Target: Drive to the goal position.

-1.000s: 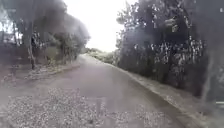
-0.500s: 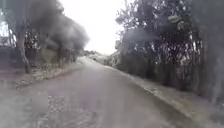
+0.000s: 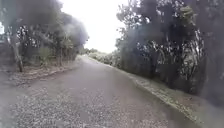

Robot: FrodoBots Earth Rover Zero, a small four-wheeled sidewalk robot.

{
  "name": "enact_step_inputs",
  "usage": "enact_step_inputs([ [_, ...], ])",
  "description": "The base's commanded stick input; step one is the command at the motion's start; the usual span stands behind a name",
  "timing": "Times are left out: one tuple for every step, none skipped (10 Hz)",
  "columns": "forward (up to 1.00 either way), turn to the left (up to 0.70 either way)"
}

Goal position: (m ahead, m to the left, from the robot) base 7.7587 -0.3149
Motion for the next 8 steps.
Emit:
enact_step_inputs([
  [0.70, 0.00],
  [0.70, 0.00],
  [0.70, 0.00],
  [0.70, 0.00],
  [0.70, 0.02],
  [0.70, 0.03],
  [0.70, 0.04],
  [0.70, 0.00],
])
